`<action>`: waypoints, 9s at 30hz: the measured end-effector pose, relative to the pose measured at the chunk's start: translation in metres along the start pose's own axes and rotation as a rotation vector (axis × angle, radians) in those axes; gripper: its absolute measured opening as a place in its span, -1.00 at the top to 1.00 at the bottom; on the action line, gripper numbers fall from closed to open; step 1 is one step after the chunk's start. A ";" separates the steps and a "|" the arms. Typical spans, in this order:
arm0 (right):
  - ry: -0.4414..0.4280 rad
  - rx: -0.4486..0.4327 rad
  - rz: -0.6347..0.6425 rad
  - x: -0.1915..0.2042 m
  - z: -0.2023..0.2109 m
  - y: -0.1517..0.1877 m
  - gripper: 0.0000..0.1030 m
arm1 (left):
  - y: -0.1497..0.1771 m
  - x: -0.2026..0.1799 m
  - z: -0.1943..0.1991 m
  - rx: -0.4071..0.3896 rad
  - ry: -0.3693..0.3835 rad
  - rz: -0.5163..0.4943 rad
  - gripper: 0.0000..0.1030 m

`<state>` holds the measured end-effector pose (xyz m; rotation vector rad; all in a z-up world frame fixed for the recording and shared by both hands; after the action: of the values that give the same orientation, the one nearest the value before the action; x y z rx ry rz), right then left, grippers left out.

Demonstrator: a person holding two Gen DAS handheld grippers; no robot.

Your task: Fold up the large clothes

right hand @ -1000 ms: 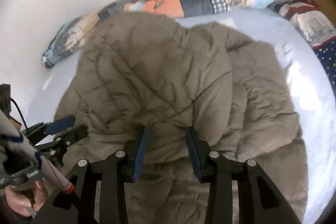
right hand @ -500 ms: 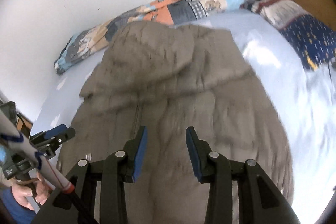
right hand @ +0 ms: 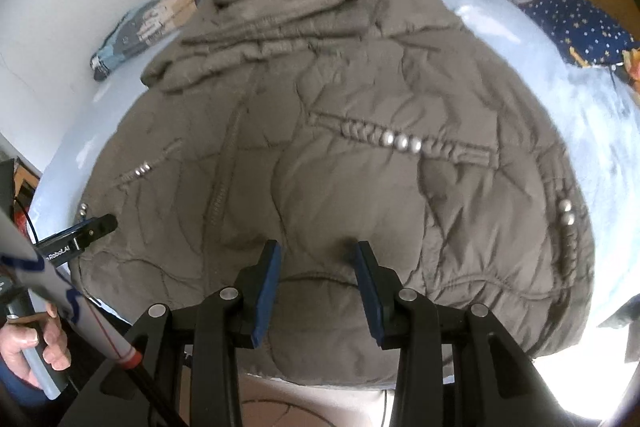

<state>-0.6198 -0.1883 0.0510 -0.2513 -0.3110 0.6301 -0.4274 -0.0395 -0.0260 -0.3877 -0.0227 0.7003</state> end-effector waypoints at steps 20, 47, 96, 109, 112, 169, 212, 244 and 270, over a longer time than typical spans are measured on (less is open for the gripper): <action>0.059 0.070 0.026 0.002 -0.031 0.000 0.12 | 0.015 -0.027 -0.017 -0.102 -0.177 -0.123 -0.56; -0.108 -0.274 -0.295 -0.113 0.080 0.025 -0.08 | 0.013 0.091 0.037 -0.081 0.067 0.181 -0.62; -0.266 -0.048 -0.586 -0.143 0.021 0.060 0.63 | 0.031 0.080 -0.002 0.055 0.330 0.208 0.17; -0.133 -0.092 -0.485 -0.126 0.027 0.046 0.70 | 0.028 0.057 0.019 -0.040 0.190 0.046 0.46; -0.120 -0.153 -0.453 -0.118 0.043 0.043 0.73 | 0.027 0.053 0.034 -0.096 0.172 0.000 0.50; -0.085 -0.453 -0.240 -0.101 0.108 -0.322 0.74 | -0.351 0.034 0.106 -0.373 0.283 0.012 0.41; -0.097 -0.199 -0.046 -0.099 -0.036 -0.364 -0.17 | -0.404 -0.123 -0.083 -0.099 0.191 -0.258 0.14; -0.095 -0.179 -0.148 0.004 -0.024 -0.255 0.17 | -0.259 -0.032 0.016 -0.228 0.091 -0.076 0.07; -0.223 -0.112 -0.238 -0.032 -0.054 -0.268 0.23 | -0.281 -0.008 -0.016 -0.073 0.108 0.018 -0.02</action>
<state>-0.4813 -0.4241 0.0812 -0.2472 -0.5832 0.4062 -0.2555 -0.2453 0.0599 -0.4961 0.0578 0.6965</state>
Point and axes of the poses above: each gripper's, at about its wrist camera, not at the fingertips, and z roughly against the way its jaws point, x to its left, y to its underside, the point moved 1 cm from there along -z, roughly the way its jaws point, and after that the axes turned 9 degrees about x, right-handed, at the moved point
